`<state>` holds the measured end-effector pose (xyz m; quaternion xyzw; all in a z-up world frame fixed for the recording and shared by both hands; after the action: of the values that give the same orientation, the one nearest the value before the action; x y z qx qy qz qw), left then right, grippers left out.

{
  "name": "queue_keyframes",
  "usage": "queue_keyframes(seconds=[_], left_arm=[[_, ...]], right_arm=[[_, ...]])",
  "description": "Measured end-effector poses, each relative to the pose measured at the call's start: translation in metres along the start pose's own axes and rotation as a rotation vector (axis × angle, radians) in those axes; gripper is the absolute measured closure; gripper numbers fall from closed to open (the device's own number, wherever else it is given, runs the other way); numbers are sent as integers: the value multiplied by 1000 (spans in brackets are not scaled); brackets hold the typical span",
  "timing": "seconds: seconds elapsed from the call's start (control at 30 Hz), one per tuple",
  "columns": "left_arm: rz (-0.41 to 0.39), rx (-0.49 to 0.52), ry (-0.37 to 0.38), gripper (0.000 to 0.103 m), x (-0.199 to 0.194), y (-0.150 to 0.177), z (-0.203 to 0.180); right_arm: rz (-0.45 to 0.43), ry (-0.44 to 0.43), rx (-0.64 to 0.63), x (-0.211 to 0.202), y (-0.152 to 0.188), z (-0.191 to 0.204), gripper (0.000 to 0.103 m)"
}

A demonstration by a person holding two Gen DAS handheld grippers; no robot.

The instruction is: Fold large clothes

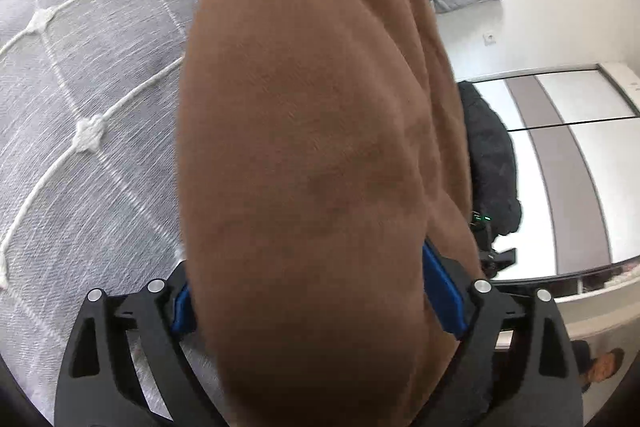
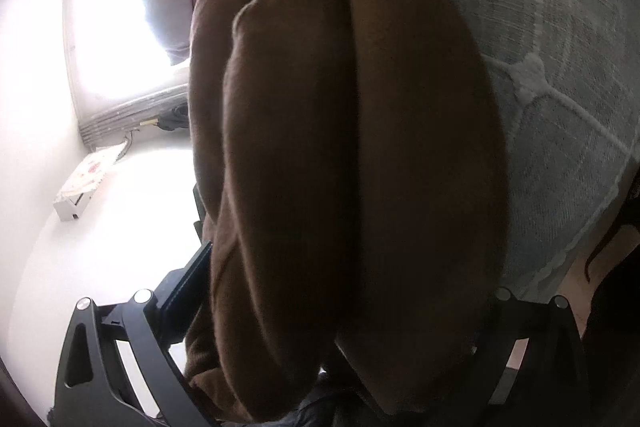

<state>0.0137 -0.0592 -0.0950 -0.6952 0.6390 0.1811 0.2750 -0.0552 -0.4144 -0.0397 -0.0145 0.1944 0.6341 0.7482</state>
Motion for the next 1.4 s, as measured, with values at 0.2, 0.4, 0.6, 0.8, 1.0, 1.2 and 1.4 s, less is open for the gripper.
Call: queue_keyframes(seconds=[0.2,0.4,0.6,0.8,1.0,1.2,1.4], left_arm=[[-69,99,-111,44,-15,10,-13],[-156,206,-204,54,-46,5,-42],[-217,259,-194,57,-68,-2,-61],[-369,316,-182,57,-132,-19,-89],[-466,273,-187,57,-169,-13,-63],[-276,-76,-140,38,-113,17,72],[-339,-60,-91,38,-147,31,69]], right_arm=[[-81,-86,-88,-4,13,8,10],[-147,1,-212,-12,23,28,36],[-234,55,-382,2,51,78,42],[-255,14,-555,13,37,151,43],[-208,16,-615,60,42,153,42],[-82,22,-211,94,20,-2,37],[-209,176,-299,49,27,36,19]])
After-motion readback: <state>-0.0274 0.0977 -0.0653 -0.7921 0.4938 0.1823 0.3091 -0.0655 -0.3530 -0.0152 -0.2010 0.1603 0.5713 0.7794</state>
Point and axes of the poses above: each gripper's, at about its wrist camera, not at the fingertips, and x roughly the way its jaws point, z to its left, y to its underside, the point moved 1 cm from there along x, roughly the way its jaws point, and after that the axes turned 3 degrees about x, right-handed, at the moved point
